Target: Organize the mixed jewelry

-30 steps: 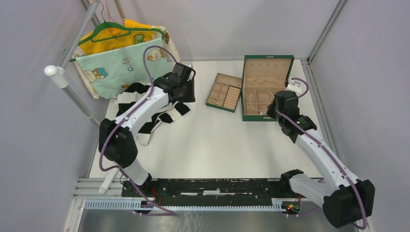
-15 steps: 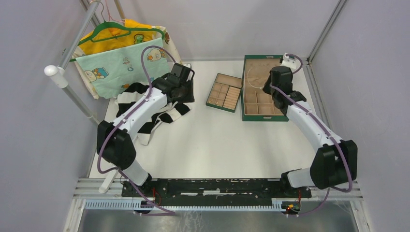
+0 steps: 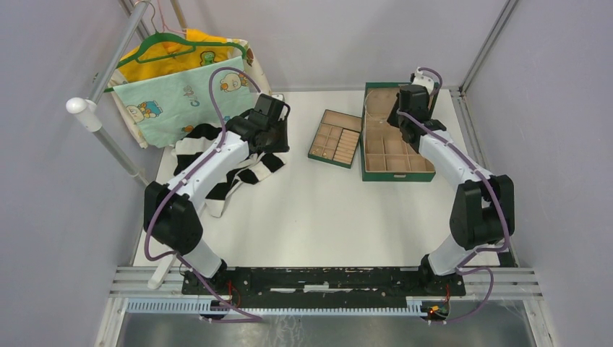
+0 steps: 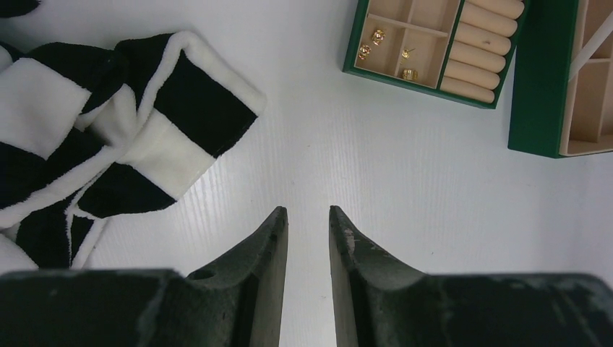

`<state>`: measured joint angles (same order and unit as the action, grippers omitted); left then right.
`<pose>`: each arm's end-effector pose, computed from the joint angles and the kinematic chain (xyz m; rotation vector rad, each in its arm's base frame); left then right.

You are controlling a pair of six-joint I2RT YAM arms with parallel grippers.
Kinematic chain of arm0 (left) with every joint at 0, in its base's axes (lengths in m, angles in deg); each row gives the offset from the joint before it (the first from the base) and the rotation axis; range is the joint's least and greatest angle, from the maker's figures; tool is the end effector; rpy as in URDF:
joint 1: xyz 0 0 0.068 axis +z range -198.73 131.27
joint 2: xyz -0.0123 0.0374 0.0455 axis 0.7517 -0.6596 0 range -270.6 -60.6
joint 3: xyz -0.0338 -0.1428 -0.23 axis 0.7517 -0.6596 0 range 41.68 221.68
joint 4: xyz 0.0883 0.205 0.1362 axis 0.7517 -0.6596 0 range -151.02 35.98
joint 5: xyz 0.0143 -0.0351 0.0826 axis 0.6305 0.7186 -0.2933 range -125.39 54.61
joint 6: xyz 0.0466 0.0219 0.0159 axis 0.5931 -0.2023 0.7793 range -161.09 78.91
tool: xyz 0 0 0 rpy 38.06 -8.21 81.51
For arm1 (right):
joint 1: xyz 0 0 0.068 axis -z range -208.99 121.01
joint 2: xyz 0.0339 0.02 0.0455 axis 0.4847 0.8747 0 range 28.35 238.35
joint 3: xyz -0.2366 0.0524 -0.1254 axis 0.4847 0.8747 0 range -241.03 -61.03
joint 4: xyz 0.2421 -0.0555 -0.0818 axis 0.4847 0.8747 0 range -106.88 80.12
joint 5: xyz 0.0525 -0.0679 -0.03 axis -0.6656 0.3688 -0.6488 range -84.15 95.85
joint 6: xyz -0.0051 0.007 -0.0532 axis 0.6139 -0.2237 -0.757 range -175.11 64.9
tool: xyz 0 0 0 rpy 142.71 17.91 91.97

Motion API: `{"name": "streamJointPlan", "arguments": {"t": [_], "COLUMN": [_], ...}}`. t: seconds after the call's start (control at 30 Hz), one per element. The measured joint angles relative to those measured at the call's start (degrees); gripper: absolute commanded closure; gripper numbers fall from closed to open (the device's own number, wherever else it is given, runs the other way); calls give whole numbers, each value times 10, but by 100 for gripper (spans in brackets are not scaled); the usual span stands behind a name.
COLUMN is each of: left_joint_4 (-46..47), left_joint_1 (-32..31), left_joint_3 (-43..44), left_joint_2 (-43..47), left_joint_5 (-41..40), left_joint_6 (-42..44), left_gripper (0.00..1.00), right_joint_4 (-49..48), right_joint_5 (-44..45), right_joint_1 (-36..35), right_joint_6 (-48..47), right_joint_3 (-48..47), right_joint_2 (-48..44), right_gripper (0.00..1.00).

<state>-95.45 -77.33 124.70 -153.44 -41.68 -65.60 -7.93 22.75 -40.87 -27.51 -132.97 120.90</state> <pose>0.3121 -0.1655 0.3092 0.0405 2.4766 -0.2678 0.3702 0.0673 0.2939 0.4576 2.0129 0.1170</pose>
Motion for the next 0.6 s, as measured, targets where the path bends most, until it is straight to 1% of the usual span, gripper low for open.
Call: {"name": "streamJointPlan", "arguments": {"t": [0.27, 0.6], "left_joint_4": [0, -1], "left_joint_1": [2, 6], "left_joint_3": [0, 2], "left_joint_2": [0, -1], "left_joint_5": [-12, -13], "left_joint_6": [0, 0], "left_gripper": [66, 66], "right_joint_4": [-8, -14], "right_joint_5": [-9, -17], "right_joint_1": [14, 41], "right_joint_6": [-1, 0], "right_joint_3": [-15, -15], "right_joint_2": [40, 47], "right_gripper": [100, 100]}}
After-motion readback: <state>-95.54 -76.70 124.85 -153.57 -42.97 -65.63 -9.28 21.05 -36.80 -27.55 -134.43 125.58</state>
